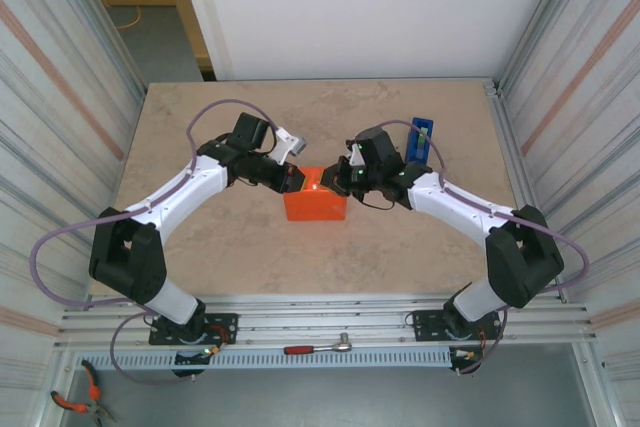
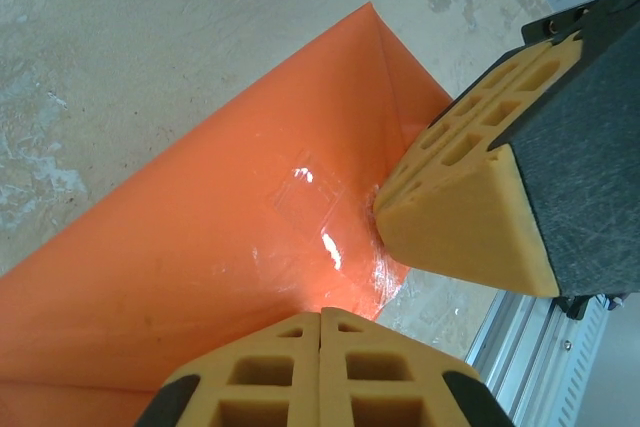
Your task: Wrap the gift box in paper
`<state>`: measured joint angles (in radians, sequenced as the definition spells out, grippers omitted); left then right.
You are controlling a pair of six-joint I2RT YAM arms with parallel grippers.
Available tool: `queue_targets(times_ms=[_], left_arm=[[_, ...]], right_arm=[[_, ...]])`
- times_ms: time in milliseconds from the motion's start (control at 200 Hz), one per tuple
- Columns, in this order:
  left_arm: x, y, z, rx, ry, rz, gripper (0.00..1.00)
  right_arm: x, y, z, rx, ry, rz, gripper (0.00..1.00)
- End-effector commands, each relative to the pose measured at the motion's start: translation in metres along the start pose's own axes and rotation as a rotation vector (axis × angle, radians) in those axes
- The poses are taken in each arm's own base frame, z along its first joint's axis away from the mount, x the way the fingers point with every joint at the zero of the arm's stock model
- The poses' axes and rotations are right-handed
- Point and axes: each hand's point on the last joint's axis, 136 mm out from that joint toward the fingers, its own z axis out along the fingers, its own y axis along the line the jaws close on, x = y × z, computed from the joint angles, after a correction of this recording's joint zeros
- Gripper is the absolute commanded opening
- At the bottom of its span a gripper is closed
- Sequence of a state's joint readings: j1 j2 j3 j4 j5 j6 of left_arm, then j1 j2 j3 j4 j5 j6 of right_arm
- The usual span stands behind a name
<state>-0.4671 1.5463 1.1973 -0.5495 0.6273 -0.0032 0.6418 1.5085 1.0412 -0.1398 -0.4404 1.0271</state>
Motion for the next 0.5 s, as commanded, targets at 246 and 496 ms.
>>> queue_targets(times_ms=[246,496], left_arm=[[0.027,-0.001,0.011,0.006,0.1,-0.049,0.0],[-0.013,-0.016,-0.018,0.128,-0.042,-0.131,0.0]], right_arm=[[0.014,-0.034,0.004,0.246,0.053,-0.12,0.0],[0.02,-0.044,0.009,0.324,0.078,-0.158,0.0]])
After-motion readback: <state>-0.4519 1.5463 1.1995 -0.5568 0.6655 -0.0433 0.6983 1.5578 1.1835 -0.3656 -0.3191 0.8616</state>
